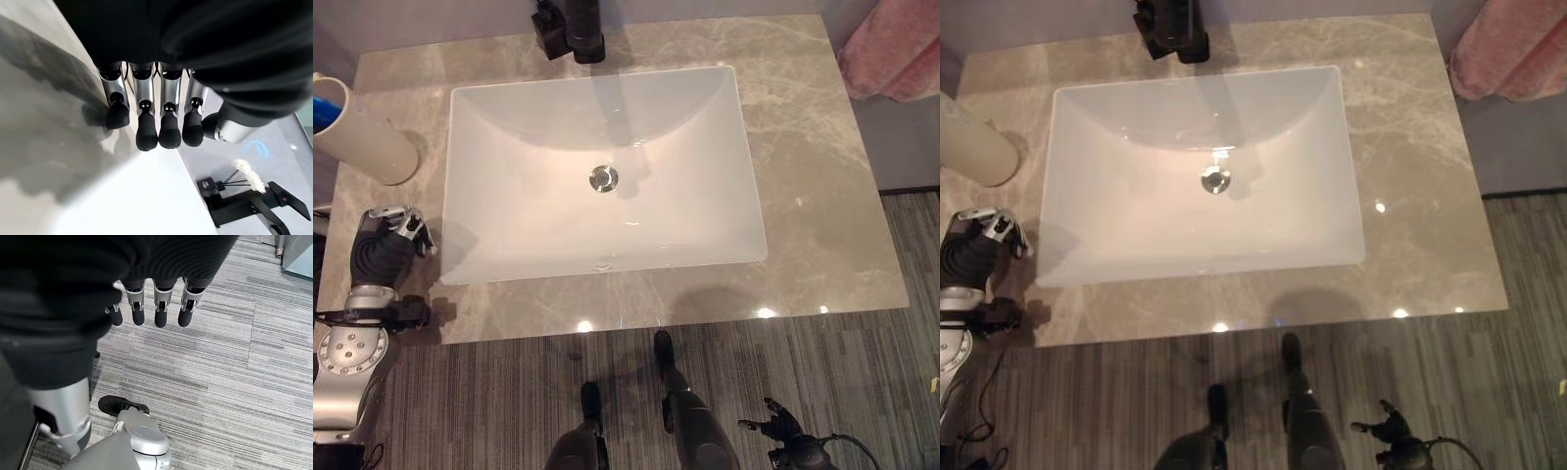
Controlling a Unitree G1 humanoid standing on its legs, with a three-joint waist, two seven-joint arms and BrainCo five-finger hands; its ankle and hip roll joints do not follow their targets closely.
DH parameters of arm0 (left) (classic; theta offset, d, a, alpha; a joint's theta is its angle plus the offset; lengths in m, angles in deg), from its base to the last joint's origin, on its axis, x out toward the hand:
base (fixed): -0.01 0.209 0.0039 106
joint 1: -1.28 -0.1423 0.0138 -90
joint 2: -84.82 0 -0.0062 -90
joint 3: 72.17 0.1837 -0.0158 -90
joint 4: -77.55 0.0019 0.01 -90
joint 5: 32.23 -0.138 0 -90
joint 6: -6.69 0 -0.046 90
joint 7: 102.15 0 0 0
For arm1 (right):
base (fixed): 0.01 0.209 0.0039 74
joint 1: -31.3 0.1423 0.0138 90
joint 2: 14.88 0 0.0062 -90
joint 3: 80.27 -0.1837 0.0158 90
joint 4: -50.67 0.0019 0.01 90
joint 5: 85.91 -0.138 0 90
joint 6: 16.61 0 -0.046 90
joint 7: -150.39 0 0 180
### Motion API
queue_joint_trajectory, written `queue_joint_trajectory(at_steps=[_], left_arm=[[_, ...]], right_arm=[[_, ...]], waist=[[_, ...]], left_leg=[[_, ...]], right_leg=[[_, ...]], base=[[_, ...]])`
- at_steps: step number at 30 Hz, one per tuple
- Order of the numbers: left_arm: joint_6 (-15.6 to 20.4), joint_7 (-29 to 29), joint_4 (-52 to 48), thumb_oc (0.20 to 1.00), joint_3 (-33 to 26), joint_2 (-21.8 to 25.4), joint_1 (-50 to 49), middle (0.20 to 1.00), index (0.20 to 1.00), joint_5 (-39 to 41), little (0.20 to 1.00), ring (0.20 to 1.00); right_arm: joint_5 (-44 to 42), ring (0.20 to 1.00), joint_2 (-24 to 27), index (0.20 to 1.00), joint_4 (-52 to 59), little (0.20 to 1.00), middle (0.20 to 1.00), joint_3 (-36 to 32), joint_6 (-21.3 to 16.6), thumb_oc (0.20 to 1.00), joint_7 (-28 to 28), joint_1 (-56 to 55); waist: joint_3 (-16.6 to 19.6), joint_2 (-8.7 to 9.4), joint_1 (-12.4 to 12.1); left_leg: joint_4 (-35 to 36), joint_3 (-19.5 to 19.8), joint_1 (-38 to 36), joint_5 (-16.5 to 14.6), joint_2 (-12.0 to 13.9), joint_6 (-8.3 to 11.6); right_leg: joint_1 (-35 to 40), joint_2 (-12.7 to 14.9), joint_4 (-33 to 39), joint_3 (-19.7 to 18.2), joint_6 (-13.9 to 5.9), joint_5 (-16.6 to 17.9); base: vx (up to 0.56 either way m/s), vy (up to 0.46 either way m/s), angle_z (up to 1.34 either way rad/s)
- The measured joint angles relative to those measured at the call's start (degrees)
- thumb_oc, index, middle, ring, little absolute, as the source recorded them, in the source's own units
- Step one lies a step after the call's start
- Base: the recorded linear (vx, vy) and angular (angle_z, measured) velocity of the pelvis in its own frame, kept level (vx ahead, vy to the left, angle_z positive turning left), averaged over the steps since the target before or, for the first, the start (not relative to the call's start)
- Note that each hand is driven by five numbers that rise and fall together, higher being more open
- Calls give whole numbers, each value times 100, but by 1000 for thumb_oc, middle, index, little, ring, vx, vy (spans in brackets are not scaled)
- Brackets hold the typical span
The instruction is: Put brush and paste in cup on sink, flatten towel.
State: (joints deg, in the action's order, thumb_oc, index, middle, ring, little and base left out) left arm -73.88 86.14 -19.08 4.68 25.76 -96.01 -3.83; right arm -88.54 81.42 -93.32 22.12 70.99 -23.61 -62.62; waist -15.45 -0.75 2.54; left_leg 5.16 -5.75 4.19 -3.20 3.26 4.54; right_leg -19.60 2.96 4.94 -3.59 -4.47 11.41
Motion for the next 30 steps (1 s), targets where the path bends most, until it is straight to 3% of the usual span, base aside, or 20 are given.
queue_joint_trajectory(at_steps=[11, 18, 23, 30], left_arm=[[27, 291, 627, 200, -350, 42, 404, 200, 200, -16, 200, 200], [39, 516, 1095, 200, -249, 678, 1014, 200, 200, -29, 200, 200], [53, 668, 1306, 200, -157, 757, 1405, 200, 200, -30, 200, 200], [175, 901, 1471, 200, 80, 1383, 2189, 200, 200, -97, 200, 200]], right_arm=[[4, 1000, 11, 1000, -56, 1000, 1000, 20, -15, 1000, -4, -6], [-4, 1000, 24, 1000, -57, 1000, 1000, 49, -25, 1000, 16, -4], [-14, 1000, 35, 1000, 25, 1000, 1000, 59, -51, 1000, 22, 13], [-115, 1000, 24, 1000, 339, 1000, 1000, 185, -135, 1000, 31, 16]], waist=[[110, -13, -15], [151, 72, 26], [143, 76, 122], [30, 202, 144]], left_leg=[[-2, 52, 302, 27, 31, 17], [-3, 59, 701, 62, 23, 34], [-2, 65, 803, 64, 26, 37], [-4, 47, 1157, 79, -13, 45]], right_leg=[[-277, -13, -3, 98, 59, 66], [-658, -6, -4, 103, 70, 104], [-748, -8, -4, 103, 74, 111], [-1145, -11, -4, 52, 54, 156]], base=[[-8, -7, 4], [0, 0, 0], [0, 0, 0], [0, 0, 0]])
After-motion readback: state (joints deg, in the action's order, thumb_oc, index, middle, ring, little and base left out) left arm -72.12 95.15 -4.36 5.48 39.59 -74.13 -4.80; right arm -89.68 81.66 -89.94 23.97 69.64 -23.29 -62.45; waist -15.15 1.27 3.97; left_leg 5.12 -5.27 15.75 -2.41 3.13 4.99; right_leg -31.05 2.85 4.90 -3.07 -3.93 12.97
